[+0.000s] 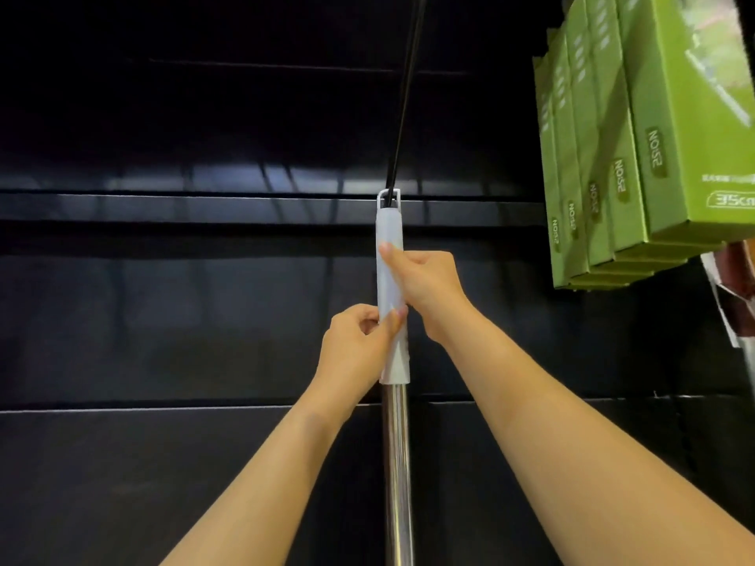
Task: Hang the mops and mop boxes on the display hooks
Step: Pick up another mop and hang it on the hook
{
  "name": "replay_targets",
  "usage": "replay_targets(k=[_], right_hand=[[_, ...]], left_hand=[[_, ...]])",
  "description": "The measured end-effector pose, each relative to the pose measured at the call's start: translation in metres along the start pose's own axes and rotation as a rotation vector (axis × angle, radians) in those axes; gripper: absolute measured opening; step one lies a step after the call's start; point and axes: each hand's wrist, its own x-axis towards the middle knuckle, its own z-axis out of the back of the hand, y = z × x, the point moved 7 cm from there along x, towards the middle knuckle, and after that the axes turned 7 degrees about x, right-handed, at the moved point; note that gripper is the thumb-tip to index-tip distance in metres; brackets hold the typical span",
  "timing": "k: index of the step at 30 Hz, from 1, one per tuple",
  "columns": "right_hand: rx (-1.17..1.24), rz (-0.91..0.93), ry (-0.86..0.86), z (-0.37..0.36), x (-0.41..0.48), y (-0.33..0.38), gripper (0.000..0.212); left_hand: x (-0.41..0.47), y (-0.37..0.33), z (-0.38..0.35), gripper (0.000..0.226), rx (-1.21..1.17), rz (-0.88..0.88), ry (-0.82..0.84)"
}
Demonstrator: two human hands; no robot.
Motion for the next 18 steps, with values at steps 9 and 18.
replay_targets(k=[9, 18], right_hand=[[-0.026, -0.008, -0.008, -0.004, 0.011, -0.012, 0.049], [-0.073, -0.049, 0.024, -0.006, 0.025, -0.013, 0.042]], left_hand=[[0.009, 0.015, 0.004, 0.039, 0.01, 0.033, -0.033], [0.001, 0.003, 0.005, 0.033, 0.082, 0.1, -0.012]])
